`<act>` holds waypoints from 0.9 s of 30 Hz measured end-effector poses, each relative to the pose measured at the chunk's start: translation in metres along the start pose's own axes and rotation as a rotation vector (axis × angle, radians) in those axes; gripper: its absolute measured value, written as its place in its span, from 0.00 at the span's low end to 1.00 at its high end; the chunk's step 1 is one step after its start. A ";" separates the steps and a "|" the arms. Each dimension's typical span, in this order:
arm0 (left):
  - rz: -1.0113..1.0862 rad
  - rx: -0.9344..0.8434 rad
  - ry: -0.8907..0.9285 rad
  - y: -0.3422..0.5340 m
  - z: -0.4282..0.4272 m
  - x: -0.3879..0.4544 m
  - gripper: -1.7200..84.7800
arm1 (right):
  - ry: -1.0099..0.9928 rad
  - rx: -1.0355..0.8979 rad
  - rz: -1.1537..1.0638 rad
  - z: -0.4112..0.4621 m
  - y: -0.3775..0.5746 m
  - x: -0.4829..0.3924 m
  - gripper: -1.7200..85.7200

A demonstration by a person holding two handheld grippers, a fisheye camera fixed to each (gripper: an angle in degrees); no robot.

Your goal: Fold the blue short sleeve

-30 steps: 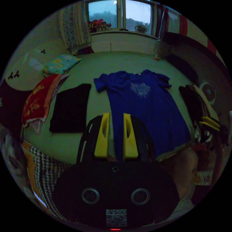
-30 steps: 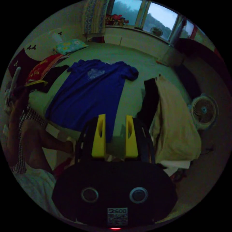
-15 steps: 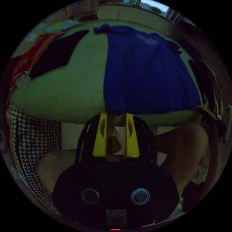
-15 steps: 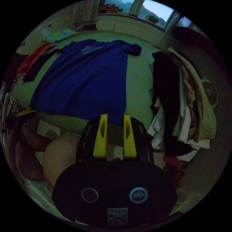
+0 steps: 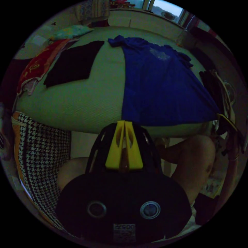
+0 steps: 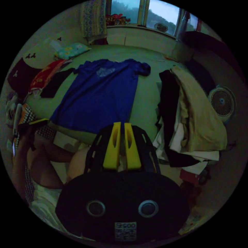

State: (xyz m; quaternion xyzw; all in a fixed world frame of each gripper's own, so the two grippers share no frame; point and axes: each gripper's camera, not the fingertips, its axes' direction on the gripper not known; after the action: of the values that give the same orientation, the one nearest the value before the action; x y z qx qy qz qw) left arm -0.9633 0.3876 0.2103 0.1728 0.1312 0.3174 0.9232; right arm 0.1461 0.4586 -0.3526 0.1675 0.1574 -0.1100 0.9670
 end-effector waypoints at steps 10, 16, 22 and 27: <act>0.004 0.126 -0.087 0.050 -0.076 -0.019 0.03 | -0.063 -0.033 0.142 -0.047 0.090 0.048 0.01; -0.033 0.111 0.081 0.069 -0.076 -0.028 0.09 | -0.019 -0.134 0.207 -0.040 0.135 0.062 0.04; -0.007 0.107 0.073 0.074 -0.074 -0.018 0.13 | 0.079 -0.047 0.074 -0.075 0.155 0.042 0.06; -0.022 0.033 0.055 0.065 -0.056 -0.016 0.13 | 0.099 -0.058 0.037 -0.073 0.161 0.025 0.07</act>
State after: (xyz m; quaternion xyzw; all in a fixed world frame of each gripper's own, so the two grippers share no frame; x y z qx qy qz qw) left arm -1.0306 0.4387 0.1875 0.1776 0.1637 0.3097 0.9197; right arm 0.1927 0.6290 -0.3793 0.1476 0.2050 -0.0792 0.9643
